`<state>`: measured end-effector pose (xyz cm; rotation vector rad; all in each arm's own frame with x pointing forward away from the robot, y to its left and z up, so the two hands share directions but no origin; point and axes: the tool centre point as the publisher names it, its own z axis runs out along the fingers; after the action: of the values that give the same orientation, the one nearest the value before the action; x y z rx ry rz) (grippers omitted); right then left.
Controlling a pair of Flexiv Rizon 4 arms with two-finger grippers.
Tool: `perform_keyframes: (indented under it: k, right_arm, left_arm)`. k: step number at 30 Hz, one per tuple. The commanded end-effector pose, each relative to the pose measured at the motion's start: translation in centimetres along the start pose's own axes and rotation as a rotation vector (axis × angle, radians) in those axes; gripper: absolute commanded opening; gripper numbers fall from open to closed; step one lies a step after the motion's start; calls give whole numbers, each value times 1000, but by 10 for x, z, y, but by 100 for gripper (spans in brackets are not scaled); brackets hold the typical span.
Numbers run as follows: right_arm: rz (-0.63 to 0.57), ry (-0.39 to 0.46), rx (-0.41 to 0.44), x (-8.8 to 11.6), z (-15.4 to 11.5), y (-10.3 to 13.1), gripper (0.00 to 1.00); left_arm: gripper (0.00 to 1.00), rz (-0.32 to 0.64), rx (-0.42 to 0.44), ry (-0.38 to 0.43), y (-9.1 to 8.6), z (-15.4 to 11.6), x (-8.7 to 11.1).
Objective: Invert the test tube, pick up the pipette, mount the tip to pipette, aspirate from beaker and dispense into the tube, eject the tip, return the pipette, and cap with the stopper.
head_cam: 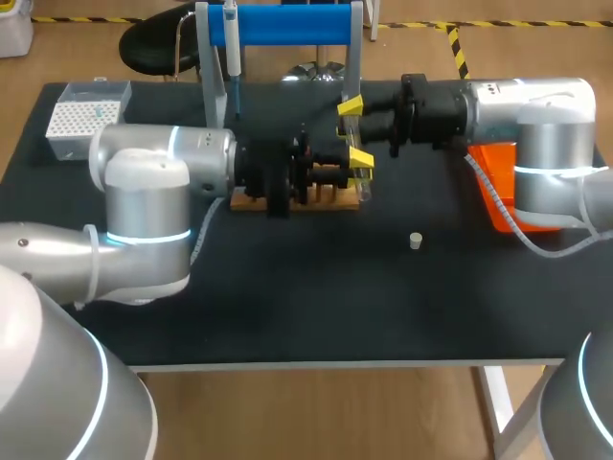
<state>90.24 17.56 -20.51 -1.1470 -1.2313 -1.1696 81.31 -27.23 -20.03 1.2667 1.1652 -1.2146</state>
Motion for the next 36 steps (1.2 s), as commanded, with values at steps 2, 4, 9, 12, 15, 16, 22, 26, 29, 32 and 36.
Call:
perform_keyframes:
  k: [2,4,9,12,15,16,22,26,29,32,36]
  right_arm:
    - [-1,-3,1,0,-1,0,100]
    - [-1,-3,1,0,-1,0,100]
    - [-1,-3,1,0,-1,0,100]
    - [-124,-50,-29,7,-9,-5,100]
    - [-252,-97,-47,11,-26,-11,100]
    - [-293,-117,-57,13,-32,-14,100]
    - [-535,-209,-58,17,-65,-32,100]
    - [-673,-277,-62,9,-80,-39,100]
    - [-777,-294,-76,7,-90,-43,100]
    - [-907,-327,-122,0,-100,-46,100]
    - [-1013,-405,-199,-17,-106,-42,100]
  left_arm:
    - [0,0,6,2,2,0,0]
    - [0,0,6,2,2,0,0]
    - [0,0,6,2,2,0,0]
    - [0,0,6,2,2,0,0]
    - [0,0,6,2,2,0,0]
    - [0,0,6,2,2,0,0]
    - [0,0,6,2,2,0,0]
    - [0,0,6,2,2,0,0]
    - [0,0,6,2,2,0,0]
    - [0,0,6,2,2,0,0]
    - [0,0,6,2,2,0,0]
